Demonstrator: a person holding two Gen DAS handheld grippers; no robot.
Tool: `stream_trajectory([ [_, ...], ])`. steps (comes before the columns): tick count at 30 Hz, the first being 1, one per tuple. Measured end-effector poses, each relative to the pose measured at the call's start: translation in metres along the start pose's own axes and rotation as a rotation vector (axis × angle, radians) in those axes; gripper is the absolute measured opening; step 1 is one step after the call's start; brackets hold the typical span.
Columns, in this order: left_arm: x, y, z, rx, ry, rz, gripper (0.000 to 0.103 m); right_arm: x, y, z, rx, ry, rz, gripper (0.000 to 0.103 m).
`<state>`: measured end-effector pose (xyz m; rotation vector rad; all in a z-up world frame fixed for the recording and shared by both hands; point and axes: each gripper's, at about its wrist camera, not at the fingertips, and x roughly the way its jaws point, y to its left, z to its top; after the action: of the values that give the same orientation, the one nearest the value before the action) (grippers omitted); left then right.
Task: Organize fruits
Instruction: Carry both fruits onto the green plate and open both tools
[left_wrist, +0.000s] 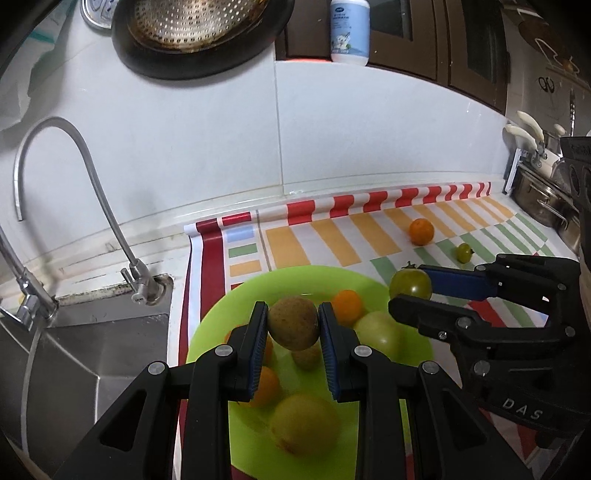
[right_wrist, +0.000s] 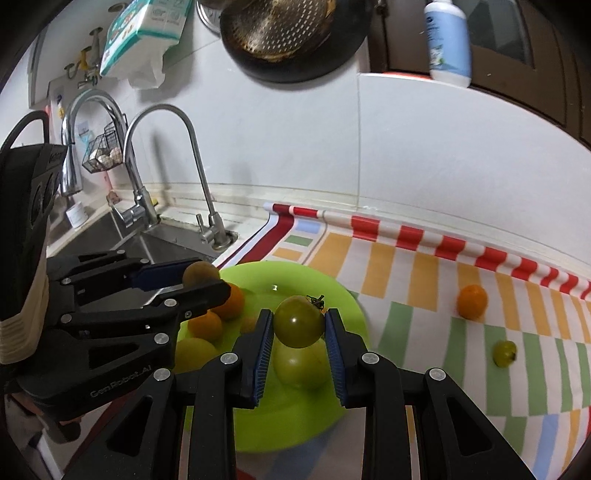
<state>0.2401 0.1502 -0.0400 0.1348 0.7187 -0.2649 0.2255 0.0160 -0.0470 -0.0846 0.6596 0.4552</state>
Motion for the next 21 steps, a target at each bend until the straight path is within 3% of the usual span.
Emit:
stream_trajectory([
  [12, 0.035, 0.014, -0.001, 0.029, 0.047, -0.039, 0.028, 0.041, 0.004, 0.005, -0.027, 0.054, 0.020, 0.029],
  [16, 0.033, 0.015, -0.001, 0.029, 0.045, -0.022, 0.041, 0.045, 0.004, 0.005, -0.028, 0.063, 0.019, 0.030],
  [21, 0.019, 0.015, -0.006, 0.011, 0.034, 0.011, 0.044, 0.037, 0.002, 0.005, -0.008, 0.054, 0.024, 0.034],
])
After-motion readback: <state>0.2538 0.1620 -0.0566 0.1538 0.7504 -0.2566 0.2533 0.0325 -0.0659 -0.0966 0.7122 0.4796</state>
